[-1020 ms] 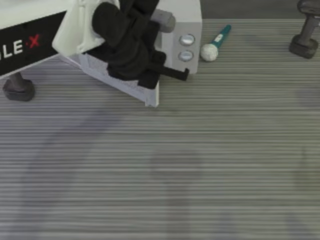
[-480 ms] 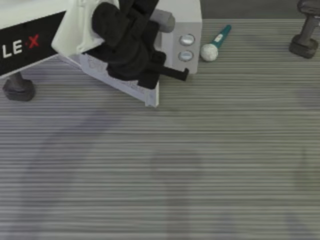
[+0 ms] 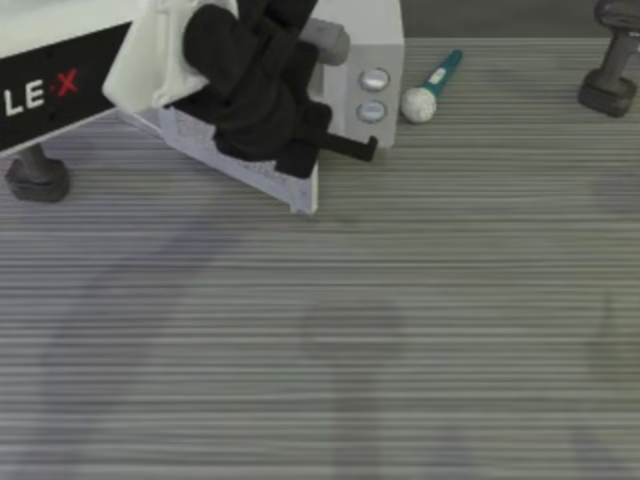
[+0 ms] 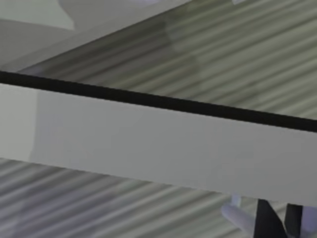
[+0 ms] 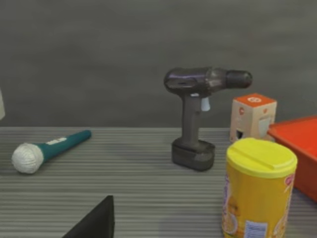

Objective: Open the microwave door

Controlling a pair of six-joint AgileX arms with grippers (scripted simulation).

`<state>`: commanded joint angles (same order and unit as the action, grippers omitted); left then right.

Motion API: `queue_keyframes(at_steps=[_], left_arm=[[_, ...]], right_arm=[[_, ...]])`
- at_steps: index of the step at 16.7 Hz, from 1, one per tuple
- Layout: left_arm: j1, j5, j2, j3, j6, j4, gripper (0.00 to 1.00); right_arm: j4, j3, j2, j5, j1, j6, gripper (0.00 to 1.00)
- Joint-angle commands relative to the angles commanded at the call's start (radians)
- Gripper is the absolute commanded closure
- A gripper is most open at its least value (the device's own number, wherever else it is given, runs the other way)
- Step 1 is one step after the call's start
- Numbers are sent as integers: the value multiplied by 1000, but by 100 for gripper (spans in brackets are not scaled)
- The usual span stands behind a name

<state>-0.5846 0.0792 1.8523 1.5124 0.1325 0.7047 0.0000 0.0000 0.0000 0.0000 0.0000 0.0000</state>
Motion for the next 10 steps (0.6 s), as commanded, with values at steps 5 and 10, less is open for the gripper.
queue_keyframes(at_steps=[5, 10], left_arm=[[11, -31, -27, -36, -45, -10, 100], [39, -78, -78, -99, -134, -25, 100]], right_arm=[[0, 0, 0, 0, 0, 0, 0], [0, 0, 0, 0, 0, 0, 0]])
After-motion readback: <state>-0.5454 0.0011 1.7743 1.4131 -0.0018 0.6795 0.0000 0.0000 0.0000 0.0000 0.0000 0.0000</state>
